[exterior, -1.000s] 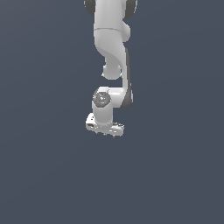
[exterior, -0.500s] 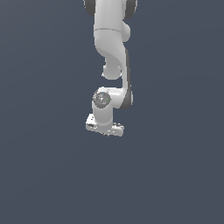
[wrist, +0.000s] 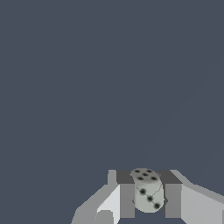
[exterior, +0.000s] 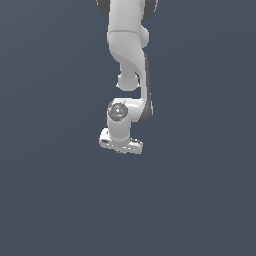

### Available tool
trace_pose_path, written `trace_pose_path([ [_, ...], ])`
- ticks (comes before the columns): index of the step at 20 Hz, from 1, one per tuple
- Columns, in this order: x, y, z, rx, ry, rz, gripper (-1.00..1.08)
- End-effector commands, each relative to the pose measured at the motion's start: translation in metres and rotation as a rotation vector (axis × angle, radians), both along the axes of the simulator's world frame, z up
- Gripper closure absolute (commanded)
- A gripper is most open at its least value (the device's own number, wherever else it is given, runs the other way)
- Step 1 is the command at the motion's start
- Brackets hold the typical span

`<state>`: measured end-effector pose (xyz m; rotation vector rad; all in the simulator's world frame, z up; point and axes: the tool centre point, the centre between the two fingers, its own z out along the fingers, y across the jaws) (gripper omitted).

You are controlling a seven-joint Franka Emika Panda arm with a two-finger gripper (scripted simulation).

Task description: Pick up the object and move it to a goal position.

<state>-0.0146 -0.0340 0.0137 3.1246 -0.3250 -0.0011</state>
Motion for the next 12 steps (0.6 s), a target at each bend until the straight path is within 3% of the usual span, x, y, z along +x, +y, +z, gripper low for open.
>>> trace_pose_path([
  [1,-0.005,0.005,0.004,0.0,0.0,0.001,1.08],
  [12,-0.055,0.051,0.039,0.0,-0.001,0.001,1.08],
])
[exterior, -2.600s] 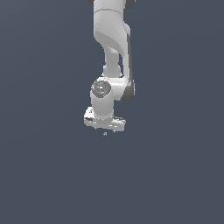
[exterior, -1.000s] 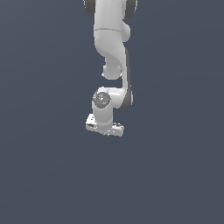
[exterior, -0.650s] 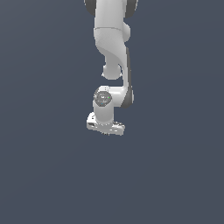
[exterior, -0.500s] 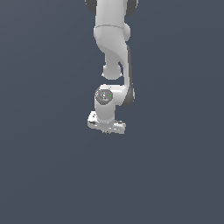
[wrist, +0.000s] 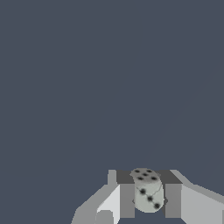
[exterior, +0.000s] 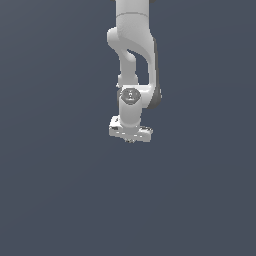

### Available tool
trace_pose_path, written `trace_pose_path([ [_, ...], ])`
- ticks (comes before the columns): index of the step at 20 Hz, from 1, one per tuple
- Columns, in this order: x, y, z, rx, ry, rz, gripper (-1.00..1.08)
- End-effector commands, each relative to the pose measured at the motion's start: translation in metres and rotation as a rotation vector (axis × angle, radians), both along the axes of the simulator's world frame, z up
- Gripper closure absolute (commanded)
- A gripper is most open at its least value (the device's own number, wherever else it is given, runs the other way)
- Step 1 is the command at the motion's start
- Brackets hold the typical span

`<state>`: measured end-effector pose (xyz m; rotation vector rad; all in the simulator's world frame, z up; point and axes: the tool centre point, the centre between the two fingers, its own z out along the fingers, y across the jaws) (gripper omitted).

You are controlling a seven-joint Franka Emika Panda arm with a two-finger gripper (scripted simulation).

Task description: Pick up the object and move it to a goal position.

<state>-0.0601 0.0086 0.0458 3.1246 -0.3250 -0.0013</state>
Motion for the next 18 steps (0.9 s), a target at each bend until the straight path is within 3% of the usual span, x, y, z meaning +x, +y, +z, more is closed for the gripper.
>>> trace_pose_path([
  [1,-0.015,0.014,0.011,0.0,-0.001,0.001,1.08],
  [10,-0.055,0.054,0.041,0.0,-0.001,0.001,1.08],
  [18,-0.068,0.069,0.052,0.0,-0.001,0.001,1.08],
])
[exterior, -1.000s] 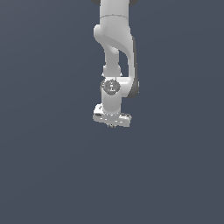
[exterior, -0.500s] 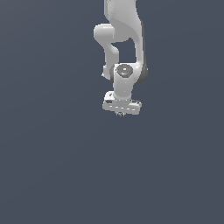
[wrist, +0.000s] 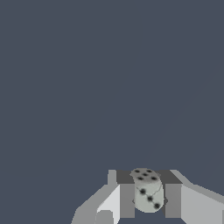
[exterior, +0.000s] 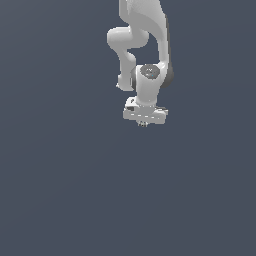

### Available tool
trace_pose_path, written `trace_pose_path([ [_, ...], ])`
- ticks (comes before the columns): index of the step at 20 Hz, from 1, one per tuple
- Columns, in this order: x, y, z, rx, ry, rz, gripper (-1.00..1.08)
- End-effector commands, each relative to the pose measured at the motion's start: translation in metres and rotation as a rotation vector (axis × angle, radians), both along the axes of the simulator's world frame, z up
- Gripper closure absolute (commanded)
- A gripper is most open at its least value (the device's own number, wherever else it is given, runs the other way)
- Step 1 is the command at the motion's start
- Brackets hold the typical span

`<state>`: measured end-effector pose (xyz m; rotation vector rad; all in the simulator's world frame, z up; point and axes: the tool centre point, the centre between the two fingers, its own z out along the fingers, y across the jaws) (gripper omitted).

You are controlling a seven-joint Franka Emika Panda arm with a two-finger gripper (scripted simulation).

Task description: Pick up the object and move it to a goal position.

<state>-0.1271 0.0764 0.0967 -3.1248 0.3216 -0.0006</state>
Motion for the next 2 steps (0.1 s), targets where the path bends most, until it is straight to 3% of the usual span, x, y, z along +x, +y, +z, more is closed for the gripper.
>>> trace_pose_path([
  [1,-0.0013,0.0016,0.0014,0.0,0.0,-0.001,1.08],
  [2,-0.0011,0.0016,0.0014,0.0,0.0,-0.001,1.08],
])
